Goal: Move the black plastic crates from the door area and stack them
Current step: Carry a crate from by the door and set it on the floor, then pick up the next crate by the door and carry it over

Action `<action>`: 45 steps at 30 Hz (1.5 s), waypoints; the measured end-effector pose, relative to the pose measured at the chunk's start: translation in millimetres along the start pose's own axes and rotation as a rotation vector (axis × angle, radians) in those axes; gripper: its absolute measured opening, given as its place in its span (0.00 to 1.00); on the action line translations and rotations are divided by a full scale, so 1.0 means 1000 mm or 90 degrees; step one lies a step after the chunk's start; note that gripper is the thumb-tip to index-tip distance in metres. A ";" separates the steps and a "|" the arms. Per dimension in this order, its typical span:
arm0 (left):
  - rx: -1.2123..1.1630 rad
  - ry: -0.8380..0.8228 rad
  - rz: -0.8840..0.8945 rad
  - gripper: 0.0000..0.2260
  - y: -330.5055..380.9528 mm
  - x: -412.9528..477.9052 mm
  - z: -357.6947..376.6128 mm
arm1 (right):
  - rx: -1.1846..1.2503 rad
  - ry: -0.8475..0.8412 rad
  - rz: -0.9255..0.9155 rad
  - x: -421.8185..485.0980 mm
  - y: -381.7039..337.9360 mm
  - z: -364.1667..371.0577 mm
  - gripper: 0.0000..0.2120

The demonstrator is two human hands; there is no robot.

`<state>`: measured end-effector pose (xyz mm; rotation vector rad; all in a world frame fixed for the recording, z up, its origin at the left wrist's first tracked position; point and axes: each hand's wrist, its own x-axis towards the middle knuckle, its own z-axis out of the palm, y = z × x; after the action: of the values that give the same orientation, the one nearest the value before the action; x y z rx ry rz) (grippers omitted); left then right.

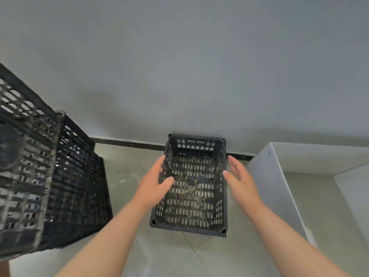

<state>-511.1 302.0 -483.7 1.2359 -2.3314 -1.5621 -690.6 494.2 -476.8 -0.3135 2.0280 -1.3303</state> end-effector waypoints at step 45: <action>-0.126 0.483 -0.015 0.22 0.093 -0.272 -0.447 | -0.071 -0.390 -0.291 -0.193 -0.405 0.262 0.23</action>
<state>-172.2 161.5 -99.2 1.4663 -1.6450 -1.0239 -441.6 229.7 -105.8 -1.1403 1.5511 -1.1772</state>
